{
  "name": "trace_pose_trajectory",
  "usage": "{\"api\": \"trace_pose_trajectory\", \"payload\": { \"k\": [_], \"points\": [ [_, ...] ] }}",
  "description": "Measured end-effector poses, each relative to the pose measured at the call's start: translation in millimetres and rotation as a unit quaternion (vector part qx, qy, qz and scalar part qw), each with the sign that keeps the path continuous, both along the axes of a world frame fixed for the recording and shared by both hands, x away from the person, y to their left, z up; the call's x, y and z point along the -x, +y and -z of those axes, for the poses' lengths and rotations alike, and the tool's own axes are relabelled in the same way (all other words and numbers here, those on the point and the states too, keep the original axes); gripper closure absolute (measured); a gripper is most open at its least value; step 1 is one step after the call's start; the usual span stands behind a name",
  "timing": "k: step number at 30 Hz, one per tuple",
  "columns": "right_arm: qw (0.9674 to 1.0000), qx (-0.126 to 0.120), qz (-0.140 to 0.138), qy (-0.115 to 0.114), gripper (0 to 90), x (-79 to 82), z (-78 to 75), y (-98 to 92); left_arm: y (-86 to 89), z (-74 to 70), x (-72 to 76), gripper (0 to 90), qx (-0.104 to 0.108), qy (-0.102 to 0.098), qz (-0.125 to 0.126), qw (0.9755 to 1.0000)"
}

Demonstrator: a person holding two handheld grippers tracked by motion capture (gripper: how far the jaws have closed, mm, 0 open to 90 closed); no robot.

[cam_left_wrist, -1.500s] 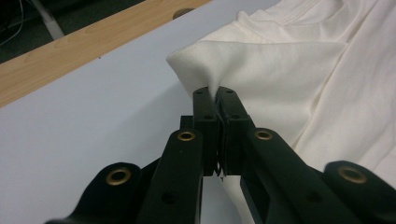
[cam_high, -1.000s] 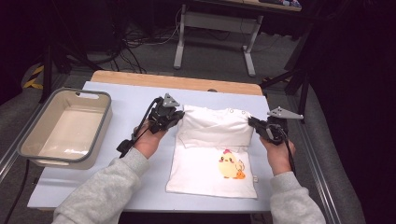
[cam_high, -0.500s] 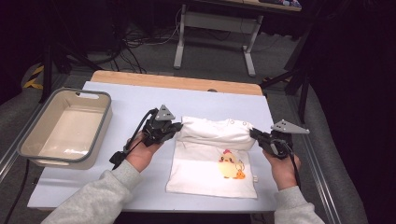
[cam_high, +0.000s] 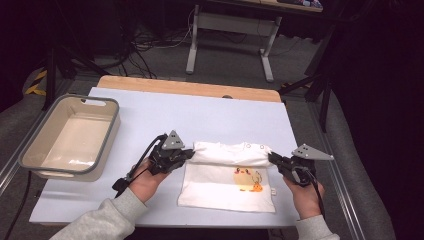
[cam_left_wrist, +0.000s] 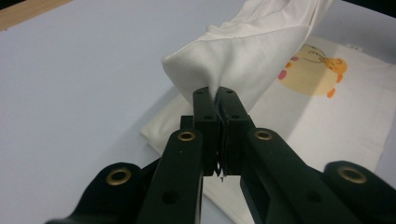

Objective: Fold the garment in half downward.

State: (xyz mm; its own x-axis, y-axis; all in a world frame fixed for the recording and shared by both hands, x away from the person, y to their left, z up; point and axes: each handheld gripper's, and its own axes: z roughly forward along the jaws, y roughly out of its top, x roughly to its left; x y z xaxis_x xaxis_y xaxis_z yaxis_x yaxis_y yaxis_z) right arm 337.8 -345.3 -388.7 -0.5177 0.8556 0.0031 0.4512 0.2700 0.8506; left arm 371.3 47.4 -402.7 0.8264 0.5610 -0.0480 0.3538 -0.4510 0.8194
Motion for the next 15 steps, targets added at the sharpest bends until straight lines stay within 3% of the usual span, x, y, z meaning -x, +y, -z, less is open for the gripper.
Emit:
{"api": "trace_pose_trajectory", "payload": {
  "k": [15],
  "points": [
    [0.9989,-0.008,-0.011,0.046,84.1,16.7,28.7,-5.4,-2.5,27.2,10.6,86.7,-0.025,0.047,0.023,0.9983]
  ]
}}
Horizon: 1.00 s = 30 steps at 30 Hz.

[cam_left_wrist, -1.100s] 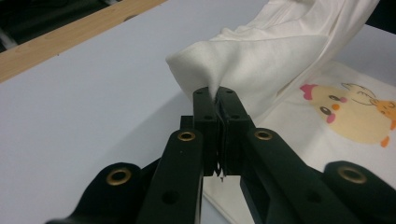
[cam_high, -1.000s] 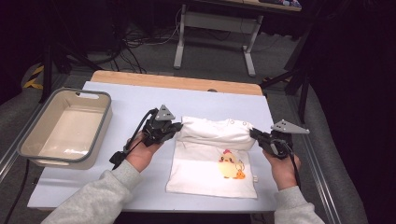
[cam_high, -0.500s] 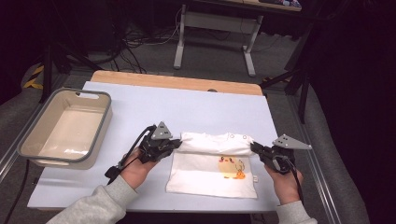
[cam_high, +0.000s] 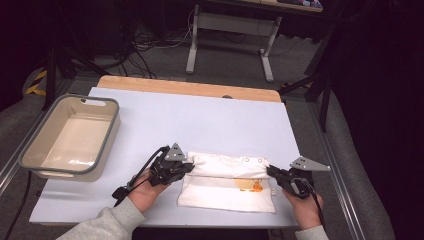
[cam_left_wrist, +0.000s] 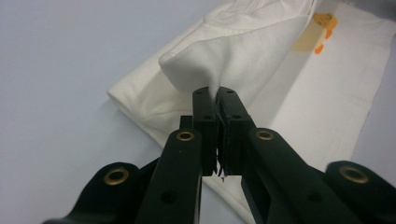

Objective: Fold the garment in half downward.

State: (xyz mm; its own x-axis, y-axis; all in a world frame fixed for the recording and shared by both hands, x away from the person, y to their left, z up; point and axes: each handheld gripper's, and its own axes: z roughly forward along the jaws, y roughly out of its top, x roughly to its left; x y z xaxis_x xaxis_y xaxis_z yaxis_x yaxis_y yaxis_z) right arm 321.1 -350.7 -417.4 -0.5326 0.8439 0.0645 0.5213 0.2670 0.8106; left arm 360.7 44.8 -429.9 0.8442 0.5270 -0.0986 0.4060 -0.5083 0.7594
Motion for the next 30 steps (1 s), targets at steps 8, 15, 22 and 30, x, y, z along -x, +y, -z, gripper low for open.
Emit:
{"api": "trace_pose_trajectory", "payload": {
  "k": [8,15,22,30],
  "points": [
    [0.9982,-0.015,-0.006,0.057,64.4,2.8,10.1,-6.6,6.5,7.2,-3.7,65.1,0.008,0.043,0.007,0.9990],
    [0.9992,-0.014,-0.006,0.037,54.6,-7.8,-3.8,-8.2,6.4,-3.3,-14.4,40.6,0.048,0.052,0.004,0.9975],
    [0.9984,0.006,-0.031,0.048,55.0,-34.5,-6.7,4.0,-10.2,-10.1,-28.8,51.6,0.037,0.057,0.008,0.9977],
    [0.9936,0.013,-0.074,0.085,52.9,-56.3,3.3,16.3,-19.1,0.1,-44.0,66.0,0.022,0.103,0.015,0.9943]
  ]
}}
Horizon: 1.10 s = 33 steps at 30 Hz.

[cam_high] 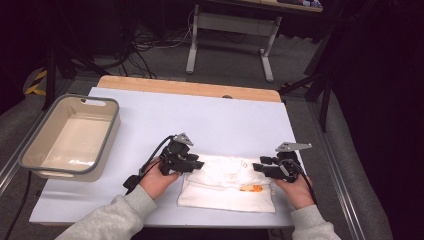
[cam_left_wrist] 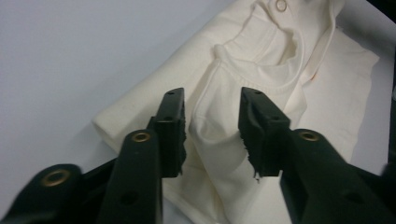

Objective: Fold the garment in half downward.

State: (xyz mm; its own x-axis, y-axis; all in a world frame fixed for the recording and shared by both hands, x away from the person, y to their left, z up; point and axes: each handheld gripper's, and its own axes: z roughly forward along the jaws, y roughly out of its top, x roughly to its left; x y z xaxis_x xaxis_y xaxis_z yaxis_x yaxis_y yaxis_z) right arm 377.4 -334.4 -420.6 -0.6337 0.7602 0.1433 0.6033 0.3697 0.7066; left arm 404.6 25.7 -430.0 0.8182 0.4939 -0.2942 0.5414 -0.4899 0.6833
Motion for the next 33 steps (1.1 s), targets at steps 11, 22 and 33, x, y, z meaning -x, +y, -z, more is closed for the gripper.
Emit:
{"api": "trace_pose_trajectory", "payload": {
  "k": [11,22,33],
  "points": [
    [0.9988,-0.006,-0.045,0.020,76.1,17.5,-9.1,-3.4,4.8,-5.5,8.3,84.0,-0.004,0.037,0.038,0.9986],
    [0.9956,-0.003,-0.085,0.040,79.0,52.5,-18.9,-13.2,16.2,-16.5,39.6,79.3,-0.018,0.033,0.090,0.9953],
    [0.9986,-0.007,-0.053,-0.003,49.4,57.0,-29.7,-15.7,20.4,-20.6,33.5,45.0,-0.003,0.012,0.062,0.9980]
  ]
}}
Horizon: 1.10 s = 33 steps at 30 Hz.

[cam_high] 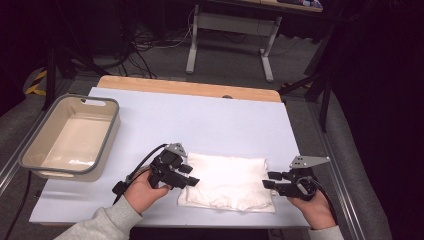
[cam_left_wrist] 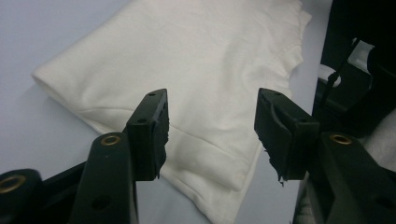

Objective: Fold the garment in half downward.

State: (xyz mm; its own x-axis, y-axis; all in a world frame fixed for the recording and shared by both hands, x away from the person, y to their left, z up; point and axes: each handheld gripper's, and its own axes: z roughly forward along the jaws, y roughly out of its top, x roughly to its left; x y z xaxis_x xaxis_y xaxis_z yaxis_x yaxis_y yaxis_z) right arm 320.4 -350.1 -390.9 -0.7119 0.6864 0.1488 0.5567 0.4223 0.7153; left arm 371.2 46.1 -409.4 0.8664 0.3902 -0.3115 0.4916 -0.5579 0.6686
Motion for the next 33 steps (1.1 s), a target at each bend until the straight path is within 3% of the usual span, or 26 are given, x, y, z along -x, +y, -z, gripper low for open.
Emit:
{"api": "trace_pose_trajectory", "payload": {
  "k": [4,11,18,23,29,33],
  "points": [
    [0.9996,0.004,0.024,-0.017,41.0,-6.8,2.1,1.0,0.5,1.3,-8.1,36.2,0.003,-0.016,-0.019,0.9997],
    [0.9973,0.017,0.067,-0.026,38.3,-20.3,10.6,-2.1,-1.7,5.9,-19.3,26.8,0.000,-0.048,-0.046,0.9978],
    [0.9949,0.020,0.096,-0.023,38.2,-32.2,20.3,-7.0,-3.9,13.8,-31.0,26.1,-0.004,-0.054,-0.064,0.9965],
    [0.9937,0.038,0.103,-0.023,35.9,-40.7,27.2,-4.4,-8.4,19.2,-36.5,26.9,-0.009,-0.060,-0.070,0.9957],
    [0.9925,0.048,0.111,-0.017,35.2,-50.8,35.1,-1.6,-12.7,27.6,-45.9,29.7,-0.028,-0.062,-0.086,0.9939],
    [0.9914,0.052,0.120,-0.009,35.2,-57.1,41.6,-2.3,-16.6,33.0,-49.7,33.1,-0.053,-0.072,-0.093,0.9916]
  ]
}}
